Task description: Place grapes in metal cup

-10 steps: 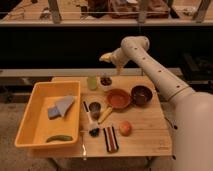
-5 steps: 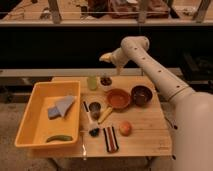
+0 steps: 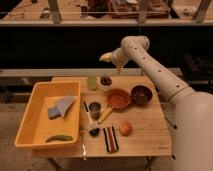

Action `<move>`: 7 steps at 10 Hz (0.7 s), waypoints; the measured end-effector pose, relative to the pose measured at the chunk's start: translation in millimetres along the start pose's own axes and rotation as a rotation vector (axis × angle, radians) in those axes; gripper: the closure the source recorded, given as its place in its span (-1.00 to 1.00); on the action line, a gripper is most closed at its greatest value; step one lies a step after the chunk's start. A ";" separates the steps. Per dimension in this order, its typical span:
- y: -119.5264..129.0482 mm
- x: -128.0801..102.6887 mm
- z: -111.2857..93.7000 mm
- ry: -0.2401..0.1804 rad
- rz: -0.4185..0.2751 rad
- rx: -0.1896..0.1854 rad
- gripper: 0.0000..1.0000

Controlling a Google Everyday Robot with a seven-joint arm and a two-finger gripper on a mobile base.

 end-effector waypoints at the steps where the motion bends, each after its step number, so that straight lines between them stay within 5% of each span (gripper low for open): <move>1: -7.2 0.4 5.3 -0.032 -0.048 -0.053 -0.55; 3: -24.2 -7.7 23.4 -0.080 -0.114 -0.132 -0.55; 7: -4.1 -14.4 46.0 -0.130 -0.159 -0.253 -0.55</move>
